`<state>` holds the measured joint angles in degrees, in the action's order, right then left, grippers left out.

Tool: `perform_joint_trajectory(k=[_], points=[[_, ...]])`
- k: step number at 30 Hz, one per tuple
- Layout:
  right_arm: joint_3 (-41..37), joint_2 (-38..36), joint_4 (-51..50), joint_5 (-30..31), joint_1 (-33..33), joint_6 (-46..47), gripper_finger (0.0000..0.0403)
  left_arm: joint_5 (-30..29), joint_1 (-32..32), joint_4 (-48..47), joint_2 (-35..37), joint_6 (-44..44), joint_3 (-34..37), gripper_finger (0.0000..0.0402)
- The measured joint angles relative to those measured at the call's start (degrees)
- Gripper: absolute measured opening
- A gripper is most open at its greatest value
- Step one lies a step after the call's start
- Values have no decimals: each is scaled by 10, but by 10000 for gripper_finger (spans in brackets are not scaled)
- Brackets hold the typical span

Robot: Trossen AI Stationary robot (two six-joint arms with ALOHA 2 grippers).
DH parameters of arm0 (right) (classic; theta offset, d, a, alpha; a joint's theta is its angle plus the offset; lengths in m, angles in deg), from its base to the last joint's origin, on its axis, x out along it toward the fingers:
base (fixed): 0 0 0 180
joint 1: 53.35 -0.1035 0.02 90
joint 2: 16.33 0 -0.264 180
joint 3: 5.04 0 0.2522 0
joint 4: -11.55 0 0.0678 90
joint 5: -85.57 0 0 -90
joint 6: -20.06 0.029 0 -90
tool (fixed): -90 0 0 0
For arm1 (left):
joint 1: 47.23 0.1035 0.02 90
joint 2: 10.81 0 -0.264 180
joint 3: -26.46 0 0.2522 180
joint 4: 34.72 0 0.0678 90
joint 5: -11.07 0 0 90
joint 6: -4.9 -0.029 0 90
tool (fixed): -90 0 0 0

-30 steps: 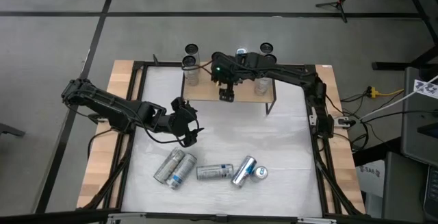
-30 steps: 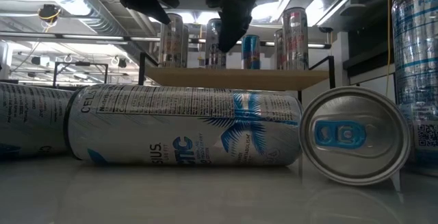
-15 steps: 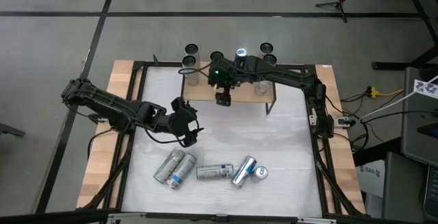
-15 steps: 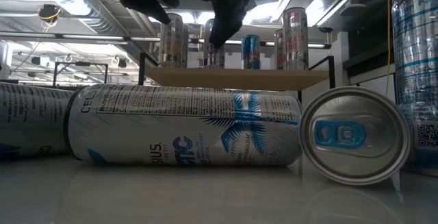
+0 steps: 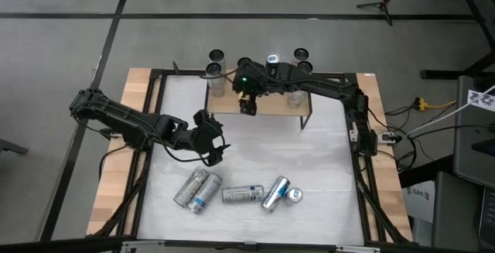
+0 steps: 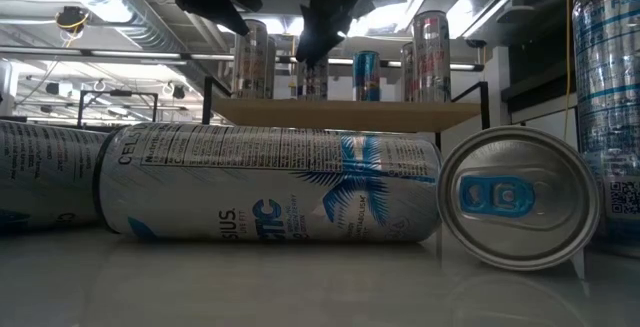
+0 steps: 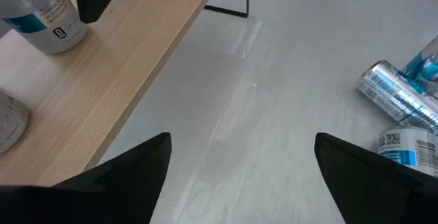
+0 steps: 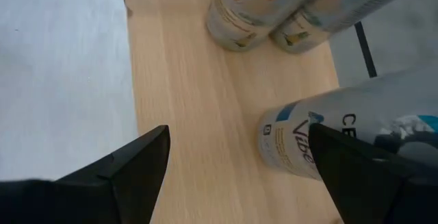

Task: Sort soda cans
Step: Put the bottom white blue soda can on the shelf

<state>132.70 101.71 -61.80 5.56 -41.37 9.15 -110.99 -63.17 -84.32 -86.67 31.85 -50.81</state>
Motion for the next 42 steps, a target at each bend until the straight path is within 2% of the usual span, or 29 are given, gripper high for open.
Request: perform_joint_trajectory(k=[26,42], points=[[0,0,27,-3,42,0,344,0,0,6,0,0,0,354],[0,-3,12,-17,38,-1,344,0,0,6,0,0,0,354]])
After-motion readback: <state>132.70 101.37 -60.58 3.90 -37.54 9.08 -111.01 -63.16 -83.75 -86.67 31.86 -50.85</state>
